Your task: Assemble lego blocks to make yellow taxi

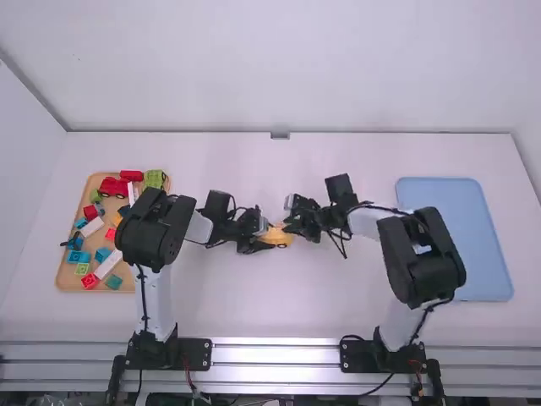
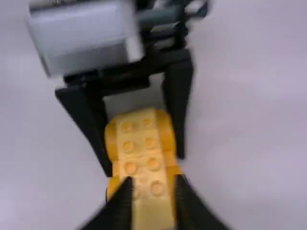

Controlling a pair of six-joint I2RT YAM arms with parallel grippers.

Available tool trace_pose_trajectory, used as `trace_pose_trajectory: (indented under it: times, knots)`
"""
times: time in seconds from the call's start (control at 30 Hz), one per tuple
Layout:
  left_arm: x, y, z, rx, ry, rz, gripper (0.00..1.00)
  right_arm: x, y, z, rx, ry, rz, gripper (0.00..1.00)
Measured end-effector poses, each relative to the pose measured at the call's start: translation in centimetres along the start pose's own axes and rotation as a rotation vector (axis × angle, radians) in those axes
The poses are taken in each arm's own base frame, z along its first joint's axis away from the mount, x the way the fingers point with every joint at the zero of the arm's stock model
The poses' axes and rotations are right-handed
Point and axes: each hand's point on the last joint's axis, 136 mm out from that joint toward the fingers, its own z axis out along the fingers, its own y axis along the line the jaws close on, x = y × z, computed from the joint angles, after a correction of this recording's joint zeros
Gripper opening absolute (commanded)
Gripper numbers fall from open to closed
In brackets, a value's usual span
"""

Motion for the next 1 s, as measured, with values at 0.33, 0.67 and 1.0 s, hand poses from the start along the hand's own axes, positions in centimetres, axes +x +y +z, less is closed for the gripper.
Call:
trace_pose_trajectory:
  times: [0.33,0.67,1.0]
  knots:
    - [0.0,1.6,0.1,-0.034,0.037,-0.010,0.99,-4.7,-0.8,-4.3,0.061,-0.073,-0.065,0.99]
    - [-1.8,1.7,-4.6,-0.060,0.127,-0.179,0.99,-6.6,-1.8,-4.1,0.092,-0.131,-0.057,0.99]
    - [-10.9,7.1,-22.0,-0.529,0.061,-0.346,0.99,-14.3,-0.1,-2.3,-0.001,-0.223,-0.152,0.98]
